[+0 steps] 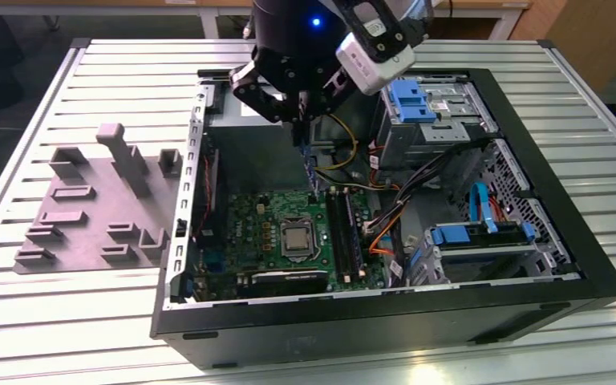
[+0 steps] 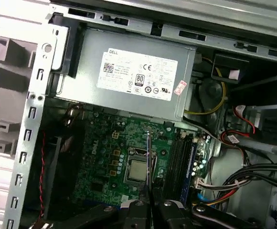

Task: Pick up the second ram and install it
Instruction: 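Insert the second ram into the second slot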

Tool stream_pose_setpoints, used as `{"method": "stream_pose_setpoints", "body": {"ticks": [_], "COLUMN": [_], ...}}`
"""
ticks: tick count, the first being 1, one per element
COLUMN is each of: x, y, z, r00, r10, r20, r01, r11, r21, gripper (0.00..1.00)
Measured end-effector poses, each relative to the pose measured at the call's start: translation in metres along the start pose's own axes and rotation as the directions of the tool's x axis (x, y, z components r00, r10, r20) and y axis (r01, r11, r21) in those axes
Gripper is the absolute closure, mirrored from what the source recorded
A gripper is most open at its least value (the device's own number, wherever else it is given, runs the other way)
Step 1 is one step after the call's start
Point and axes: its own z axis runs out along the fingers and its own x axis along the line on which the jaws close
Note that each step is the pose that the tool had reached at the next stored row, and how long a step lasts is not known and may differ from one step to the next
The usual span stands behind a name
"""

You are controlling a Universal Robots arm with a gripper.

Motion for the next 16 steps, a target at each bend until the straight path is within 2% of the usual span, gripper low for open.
{"method": "stream_pose_setpoints", "body": {"ticks": [4, 8, 12, 16], "x": [0.0000, 0.0000, 0.0000, 0.0000], "y": [0.0000, 0.0000, 0.0000, 0.0000], "z": [0.0005, 0.0009, 0.0014, 0.0018], "r00": [0.9974, 0.9897, 0.9773, 0.9594], "r10": [0.072, 0.143, 0.212, 0.282], "r20": [0.0009, 0.0017, 0.0026, 0.0036], "r01": [-0.072, -0.143, -0.212, -0.282], "r11": [0.9974, 0.9897, 0.9773, 0.9594], "r21": [0.0007, 0.0014, 0.0020, 0.0026], "gripper": [0.86, 0.86, 0.86, 0.86]}}
